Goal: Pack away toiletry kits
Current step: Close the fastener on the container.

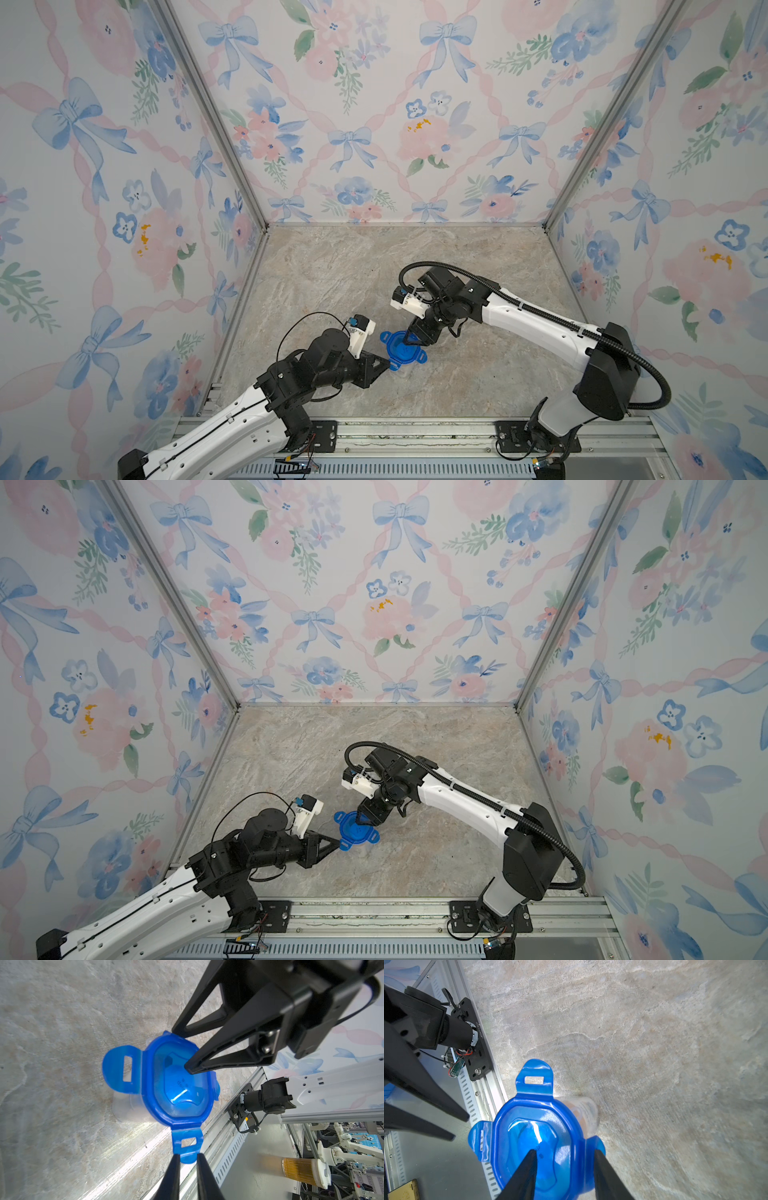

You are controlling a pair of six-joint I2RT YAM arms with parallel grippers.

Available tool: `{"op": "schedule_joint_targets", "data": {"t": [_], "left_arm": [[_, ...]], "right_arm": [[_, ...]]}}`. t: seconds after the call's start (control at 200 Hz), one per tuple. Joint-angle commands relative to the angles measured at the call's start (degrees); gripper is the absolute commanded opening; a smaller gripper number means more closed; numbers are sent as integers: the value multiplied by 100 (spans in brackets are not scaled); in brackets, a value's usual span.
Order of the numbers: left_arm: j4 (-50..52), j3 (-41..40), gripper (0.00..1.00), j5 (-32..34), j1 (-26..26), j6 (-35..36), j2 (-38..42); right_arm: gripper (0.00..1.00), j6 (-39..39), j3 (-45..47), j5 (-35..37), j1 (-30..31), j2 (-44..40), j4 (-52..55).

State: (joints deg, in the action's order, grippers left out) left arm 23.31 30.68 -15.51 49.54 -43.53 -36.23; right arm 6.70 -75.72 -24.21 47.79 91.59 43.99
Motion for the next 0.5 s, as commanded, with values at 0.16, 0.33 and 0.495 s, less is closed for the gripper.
{"op": "schedule_joint_targets", "data": {"t": [0.16,0.33,0.495], "left_arm": [[-141,59,18,-102,43,248,-276],[-205,-42,18,-102,64,231,-481],[-217,-44,17,-50,74,211,-705]], "right_arm": [[44,118,129,266,60,131,545],[44,128,84,276,59,131,556],[43,130,84,267,54,122,553]]}}
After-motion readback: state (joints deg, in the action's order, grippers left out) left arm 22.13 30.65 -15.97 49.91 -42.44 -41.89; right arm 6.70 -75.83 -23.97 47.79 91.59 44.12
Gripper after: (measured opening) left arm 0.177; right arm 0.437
